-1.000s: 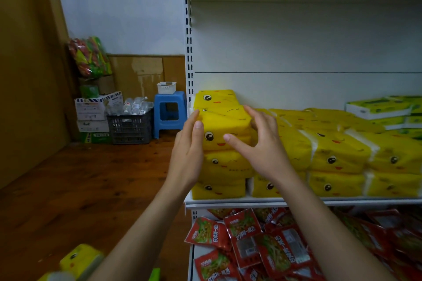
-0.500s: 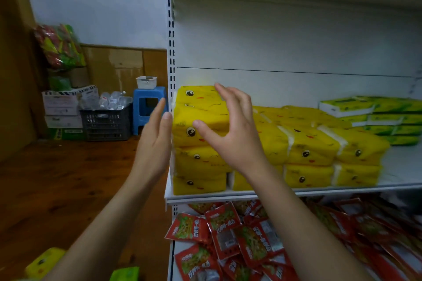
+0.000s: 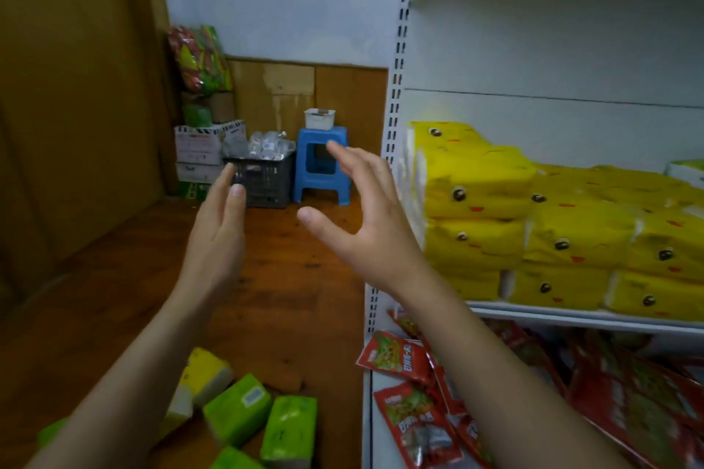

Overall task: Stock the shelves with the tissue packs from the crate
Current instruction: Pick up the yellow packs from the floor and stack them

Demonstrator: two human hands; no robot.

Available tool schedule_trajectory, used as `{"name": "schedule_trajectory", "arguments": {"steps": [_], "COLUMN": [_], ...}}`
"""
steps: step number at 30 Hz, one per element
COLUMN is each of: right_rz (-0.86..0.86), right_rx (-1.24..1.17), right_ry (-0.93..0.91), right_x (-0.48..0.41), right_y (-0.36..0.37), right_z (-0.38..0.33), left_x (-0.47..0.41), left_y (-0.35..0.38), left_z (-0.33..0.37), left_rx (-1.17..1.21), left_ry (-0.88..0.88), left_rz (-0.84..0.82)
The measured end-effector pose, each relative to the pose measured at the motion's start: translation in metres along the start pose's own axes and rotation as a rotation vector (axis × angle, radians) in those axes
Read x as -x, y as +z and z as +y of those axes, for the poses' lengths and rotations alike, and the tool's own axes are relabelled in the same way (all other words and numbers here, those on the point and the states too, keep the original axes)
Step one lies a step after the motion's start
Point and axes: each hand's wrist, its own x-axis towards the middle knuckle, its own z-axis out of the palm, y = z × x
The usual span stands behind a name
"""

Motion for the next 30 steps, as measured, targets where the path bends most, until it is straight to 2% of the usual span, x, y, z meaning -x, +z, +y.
{"name": "schedule_trajectory", "arguments": {"steps": [5,11,17,22,25,27,30], "right_rz": [-0.218,-0.386,-0.587,-0.707,-0.696,-0.661,-0.765], "right_rx": [-0.140,-0.192,-0.163,-0.146,-0.157,-0.166,-0.268], "right_ry": [0.162,0.383,0.419,0.453,0.514,0.574,0.707], "right_x": [0.016,0.063,0.095,0.107,0.126,0.141,0.166], "right_y": [0.091,0.208,0.307,0.372,0.400,0.417,0.447], "right_z": [0.020,0.054,0.071,0.081,0.091,0.096,0.099], "left_x": [0.007,0.044,0.068,0.073,0.087,0.096,0.111], "left_y": [-0.062,-0.116,-0.156,-0.179,-0.184,-0.189,-0.198], "left_z": [-0.072,-0.166,-0.252,-0.313,-0.345,-0.365,-0.395], "left_rx": [-0.134,-0.201,-0.286,-0.380,-0.442,-0.459,-0.489], "left_ry": [-0.092,-0.280,-0.441,-0.527,-0.605,-0.658,-0.794], "left_rz": [0.055,0.076,0.083,0.075,0.045,0.031,-0.014]}}
